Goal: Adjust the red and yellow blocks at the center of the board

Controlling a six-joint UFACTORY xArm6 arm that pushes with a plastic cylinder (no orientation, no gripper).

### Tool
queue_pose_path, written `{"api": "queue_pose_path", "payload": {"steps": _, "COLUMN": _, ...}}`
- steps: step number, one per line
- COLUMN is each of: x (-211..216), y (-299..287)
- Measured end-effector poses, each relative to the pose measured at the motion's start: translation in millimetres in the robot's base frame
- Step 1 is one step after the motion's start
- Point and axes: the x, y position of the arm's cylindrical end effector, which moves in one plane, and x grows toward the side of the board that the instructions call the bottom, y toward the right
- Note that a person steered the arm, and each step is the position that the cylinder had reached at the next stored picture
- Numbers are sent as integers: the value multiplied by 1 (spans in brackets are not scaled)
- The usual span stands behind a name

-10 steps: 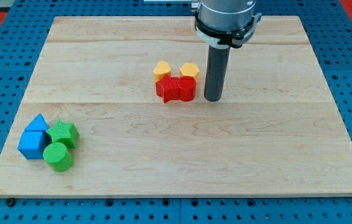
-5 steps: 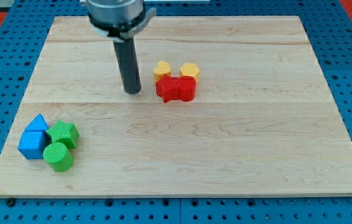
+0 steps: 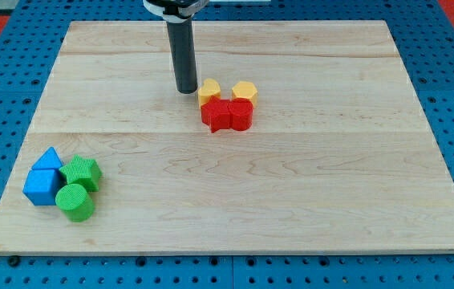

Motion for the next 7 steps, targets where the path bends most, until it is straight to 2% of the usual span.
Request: {"api": "queue_pose_path", "payload": {"steps": 7, "x": 12, "y": 31}}
